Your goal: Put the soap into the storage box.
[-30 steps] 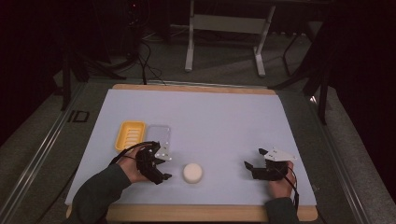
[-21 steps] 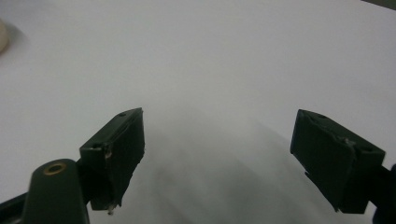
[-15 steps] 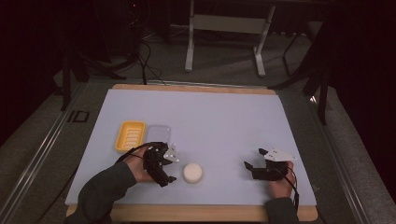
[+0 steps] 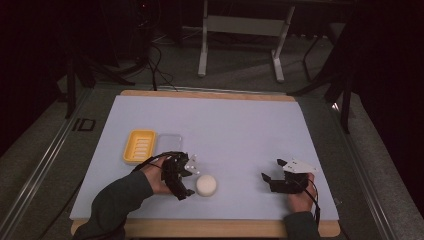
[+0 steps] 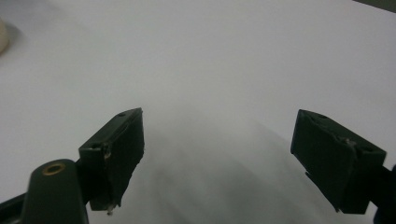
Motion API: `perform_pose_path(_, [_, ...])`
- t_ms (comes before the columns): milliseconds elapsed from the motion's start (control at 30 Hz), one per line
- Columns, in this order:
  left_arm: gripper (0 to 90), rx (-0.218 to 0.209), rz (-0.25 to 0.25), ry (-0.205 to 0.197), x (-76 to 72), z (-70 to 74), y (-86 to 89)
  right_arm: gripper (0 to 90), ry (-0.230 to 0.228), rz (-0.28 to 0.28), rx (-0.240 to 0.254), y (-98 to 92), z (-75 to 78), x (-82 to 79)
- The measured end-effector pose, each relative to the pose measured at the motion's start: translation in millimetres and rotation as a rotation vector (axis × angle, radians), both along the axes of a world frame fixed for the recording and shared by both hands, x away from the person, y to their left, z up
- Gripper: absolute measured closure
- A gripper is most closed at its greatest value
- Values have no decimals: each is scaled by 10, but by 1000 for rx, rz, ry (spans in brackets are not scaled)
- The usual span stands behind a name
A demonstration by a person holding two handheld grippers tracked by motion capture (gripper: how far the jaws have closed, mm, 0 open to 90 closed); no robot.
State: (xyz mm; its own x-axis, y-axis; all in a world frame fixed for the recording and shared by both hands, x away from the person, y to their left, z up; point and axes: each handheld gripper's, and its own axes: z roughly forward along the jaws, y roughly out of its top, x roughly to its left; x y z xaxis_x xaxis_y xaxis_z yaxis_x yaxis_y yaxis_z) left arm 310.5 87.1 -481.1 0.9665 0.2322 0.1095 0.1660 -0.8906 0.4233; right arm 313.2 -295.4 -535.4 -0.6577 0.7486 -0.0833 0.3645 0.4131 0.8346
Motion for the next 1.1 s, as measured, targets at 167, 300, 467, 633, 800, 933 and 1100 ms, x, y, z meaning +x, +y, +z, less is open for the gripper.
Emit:
perform_pose_path(167, [43, 21, 3, 6, 6, -11, -85, 170, -4, 1, 0, -1, 0, 0])
perform_pose_path(300, [29, 28, -7, 14, 6, -15, -111, 170, -2, -1, 1, -1, 0, -1])
perform_pose_path(467, [26, 32, -17, 26, 17, -26, -172, 170, -4, -1, 1, -2, 0, 0])
perform_pose_path(633, [65, 34, -37, 45, 21, -51, -221, 170, -4, 0, 1, -3, 0, -1])
perform_pose_path(800, [46, 50, -34, 36, 29, -68, -273, 170, -5, 0, 1, -2, 1, -2])
perform_pose_path(933, [31, 63, -45, 42, 29, -92, -340, 170, -5, 0, 1, -1, 0, -2])
perform_pose_path(1100, [25, 78, -55, 47, 32, -112, -410, 170, -5, 1, 1, -1, 0, -2])
